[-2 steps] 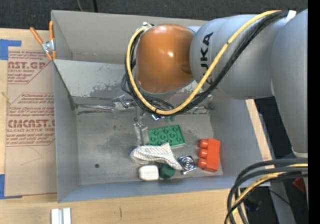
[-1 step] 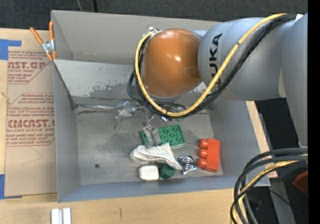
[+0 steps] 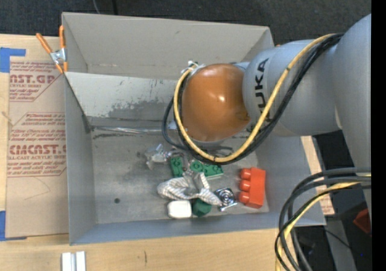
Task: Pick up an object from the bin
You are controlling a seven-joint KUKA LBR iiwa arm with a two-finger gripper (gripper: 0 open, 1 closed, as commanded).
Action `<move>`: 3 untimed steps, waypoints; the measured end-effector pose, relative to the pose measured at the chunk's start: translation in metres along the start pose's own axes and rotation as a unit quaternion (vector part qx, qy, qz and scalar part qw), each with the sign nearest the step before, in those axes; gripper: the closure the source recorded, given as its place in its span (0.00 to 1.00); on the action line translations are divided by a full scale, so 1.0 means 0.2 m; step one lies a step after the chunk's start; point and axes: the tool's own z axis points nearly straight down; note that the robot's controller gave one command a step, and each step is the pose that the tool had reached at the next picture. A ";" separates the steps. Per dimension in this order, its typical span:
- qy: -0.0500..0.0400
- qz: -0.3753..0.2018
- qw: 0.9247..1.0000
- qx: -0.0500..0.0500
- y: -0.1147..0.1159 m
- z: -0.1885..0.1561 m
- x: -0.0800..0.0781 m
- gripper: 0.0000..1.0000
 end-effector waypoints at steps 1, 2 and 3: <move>-0.003 -0.064 0.998 0.000 -0.03 0.19 0.22 1.00; -0.003 -0.064 0.998 0.000 -0.03 0.19 0.22 1.00; -0.002 -0.064 0.998 -0.001 -0.02 0.17 0.22 1.00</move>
Offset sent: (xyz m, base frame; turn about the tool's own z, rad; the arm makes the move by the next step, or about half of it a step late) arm 0.0000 0.0000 0.0000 0.0000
